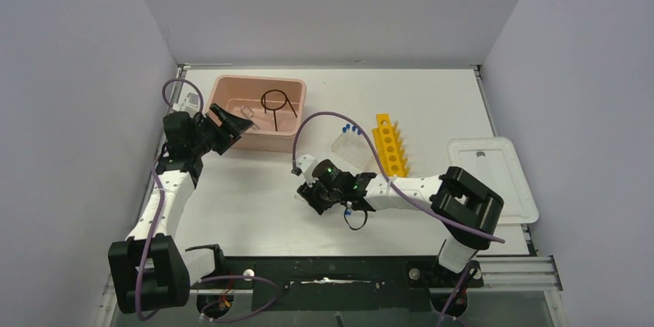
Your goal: Organize the chemistry lab equipment
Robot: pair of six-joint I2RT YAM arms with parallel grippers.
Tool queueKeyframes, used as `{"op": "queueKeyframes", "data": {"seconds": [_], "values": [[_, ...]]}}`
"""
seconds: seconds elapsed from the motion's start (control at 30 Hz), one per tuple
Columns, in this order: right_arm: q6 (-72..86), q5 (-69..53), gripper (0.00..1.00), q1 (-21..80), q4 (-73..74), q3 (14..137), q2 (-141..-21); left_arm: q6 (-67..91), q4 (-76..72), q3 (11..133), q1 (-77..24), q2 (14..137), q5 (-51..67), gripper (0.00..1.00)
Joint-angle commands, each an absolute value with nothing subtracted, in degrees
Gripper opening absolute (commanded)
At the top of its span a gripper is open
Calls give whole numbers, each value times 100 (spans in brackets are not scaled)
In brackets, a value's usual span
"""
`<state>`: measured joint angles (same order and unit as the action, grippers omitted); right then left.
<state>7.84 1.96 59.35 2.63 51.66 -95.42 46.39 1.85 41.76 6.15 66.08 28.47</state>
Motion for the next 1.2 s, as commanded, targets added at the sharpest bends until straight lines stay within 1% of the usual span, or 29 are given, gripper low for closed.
{"op": "queueKeyframes", "data": {"seconds": [0.0, 0.17, 0.3, 0.5, 0.67, 0.77, 1.03, 1.17], "values": [[869, 268, 46, 5980, -69, 5315, -9686, 4667, -223, 4202, 668, 6550, 3061, 72], [819, 311, 44, 5976, -57, 5370, -9805, 4649, -241, 4169, 702, 6534, 3106, 72], [823, 317, 40, 5966, -69, 5354, -9883, 4650, -259, 4149, 720, 6529, 3126, 72], [823, 333, 32, 5967, -62, 5318, -9935, 4654, -264, 4098, 738, 6531, 3170, 72], [801, 400, 22, 5976, -41, 5300, -9982, 4685, -272, 4075, 764, 6531, 3250, 72], [789, 494, 18, 5963, -39, 5268, -9924, 4685, -272, 4062, 773, 6531, 3265, 72], [590, 625, 14, 5650, 31, 5302, -9615, 4727, -413, 4048, 782, 6620, 3363, 72], [424, 616, 13, 5406, 116, 5396, -9403, 4755, -463, 4082, 782, 6713, 3451, 73]]}}
